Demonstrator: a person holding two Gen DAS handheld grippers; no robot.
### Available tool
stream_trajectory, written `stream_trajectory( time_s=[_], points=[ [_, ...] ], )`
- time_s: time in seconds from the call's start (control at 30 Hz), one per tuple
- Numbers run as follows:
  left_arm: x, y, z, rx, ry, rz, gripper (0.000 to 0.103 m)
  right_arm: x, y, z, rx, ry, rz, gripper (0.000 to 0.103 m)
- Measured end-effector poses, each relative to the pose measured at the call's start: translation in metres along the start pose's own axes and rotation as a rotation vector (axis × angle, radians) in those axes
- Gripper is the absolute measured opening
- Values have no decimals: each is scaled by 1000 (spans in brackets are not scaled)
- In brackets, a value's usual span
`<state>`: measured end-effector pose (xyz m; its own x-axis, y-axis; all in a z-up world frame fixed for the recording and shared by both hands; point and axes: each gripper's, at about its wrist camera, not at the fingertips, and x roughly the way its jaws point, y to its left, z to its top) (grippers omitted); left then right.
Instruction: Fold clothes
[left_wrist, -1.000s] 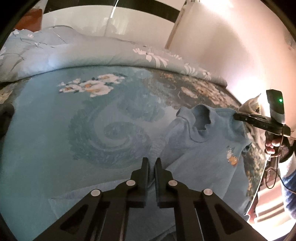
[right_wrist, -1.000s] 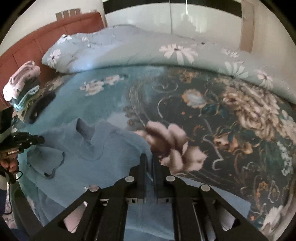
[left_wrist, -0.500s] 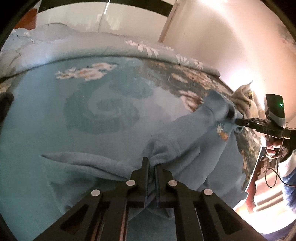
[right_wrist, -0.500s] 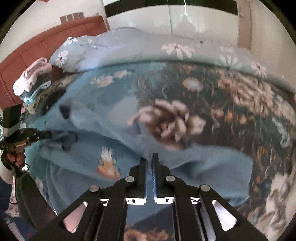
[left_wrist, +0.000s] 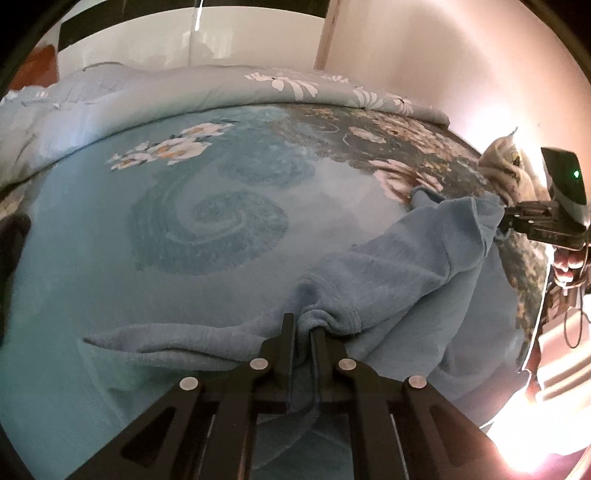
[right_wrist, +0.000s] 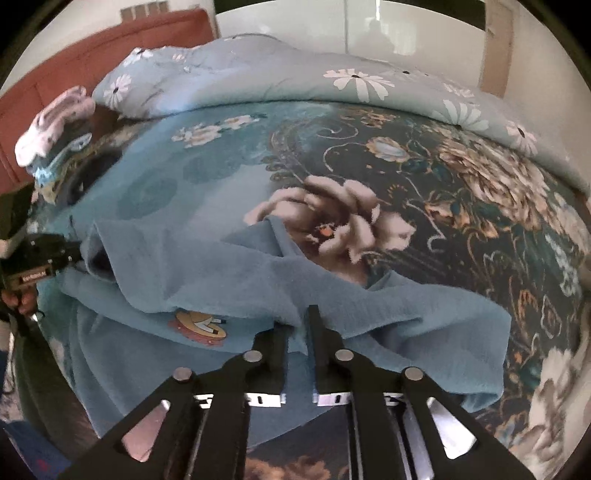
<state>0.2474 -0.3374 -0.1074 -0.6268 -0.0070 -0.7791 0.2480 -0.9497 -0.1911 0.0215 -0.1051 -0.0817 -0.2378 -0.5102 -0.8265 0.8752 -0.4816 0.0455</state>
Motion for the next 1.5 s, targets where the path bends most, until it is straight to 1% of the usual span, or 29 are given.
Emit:
stream_trajectory(
  time_s=[0.03,0.2,0.23,0.27,0.37,0.43,0.53,0.63,0.77,0.83,0.87,0.97,1.07,1.17,1.3,1.37,1.5],
  points=[
    [1,0,1,7,3,5,9,1,1,1,-4,1,2,21],
    [-2,3,3,-26,-18,6,9,6,3,7,25,-3,-1,21],
    [-4,3,4,-29,-27,21,8,5,3,8,35,-8,-3,19],
    [-5,2,4,-32,-35,37,8,2,2,9,57,-26,2,10],
    [-12,0,6,-44,-65,83,5,-14,1,15,96,-86,-1,6],
    [-25,-2,13,-54,-109,114,5,-30,1,21,118,-140,-13,5],
    [-52,-3,31,-64,-191,144,5,-59,1,33,149,-235,-30,5],
    [-85,-8,58,-47,-268,176,5,-88,3,50,161,-325,-39,5],
    [-147,-21,103,-7,-398,236,5,-135,6,83,163,-457,-48,5],
    [-173,-28,120,11,-449,265,5,-162,9,98,161,-521,-46,5],
    [-192,-34,130,26,-485,286,5,-176,10,106,161,-553,-45,5],
    [-229,-53,138,60,-556,317,5,-217,13,122,160,-639,-49,5],
    [-266,-72,146,95,-627,349,5,-256,16,128,153,-717,-54,5],
    [-302,-91,154,129,-699,380,5,-288,20,126,134,-776,-54,5],
    [-330,-109,141,172,-758,406,5,-321,26,116,107,-832,-61,5],
    [-339,-115,136,187,-773,423,5,-334,31,108,91,-857,-57,5],
    [-358,-119,123,182,-799,409,5,-354,40,92,61,-898,-50,5]
  ],
)
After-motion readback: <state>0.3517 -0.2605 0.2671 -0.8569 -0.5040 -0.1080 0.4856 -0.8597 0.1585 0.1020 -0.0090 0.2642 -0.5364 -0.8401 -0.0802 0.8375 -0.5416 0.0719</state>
